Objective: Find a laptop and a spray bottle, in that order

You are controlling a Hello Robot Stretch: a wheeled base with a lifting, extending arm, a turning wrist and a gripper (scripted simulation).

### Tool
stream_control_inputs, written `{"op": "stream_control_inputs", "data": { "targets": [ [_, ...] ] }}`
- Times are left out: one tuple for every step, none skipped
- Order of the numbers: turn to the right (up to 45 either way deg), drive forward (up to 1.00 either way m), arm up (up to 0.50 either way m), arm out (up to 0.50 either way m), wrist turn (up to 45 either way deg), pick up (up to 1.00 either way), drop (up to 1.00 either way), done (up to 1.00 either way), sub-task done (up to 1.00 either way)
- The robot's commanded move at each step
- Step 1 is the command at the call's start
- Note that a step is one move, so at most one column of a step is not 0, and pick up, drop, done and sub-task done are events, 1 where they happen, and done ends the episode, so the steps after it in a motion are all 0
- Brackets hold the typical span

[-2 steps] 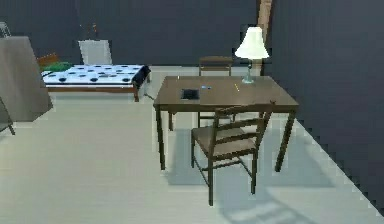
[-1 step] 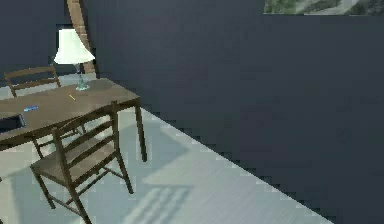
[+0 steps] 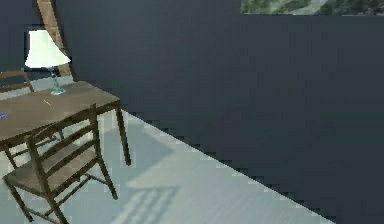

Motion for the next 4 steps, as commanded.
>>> {"op": "stream_control_inputs", "data": {
  "targets": [
    [0.0,0.85,0.00,0.00,0.0,0.00,0.00,0.00,0.00],
    [42.0,0.00,0.00,0.00,0.0,0.00,0.00,0.00,0.00],
    [0.0,0.05,0.00,0.00,0.0,0.00,0.00,0.00,0.00],
    [-45.0,0.00,0.00,0.00,0.0,0.00,0.00,0.00,0.00]
  ]
}}
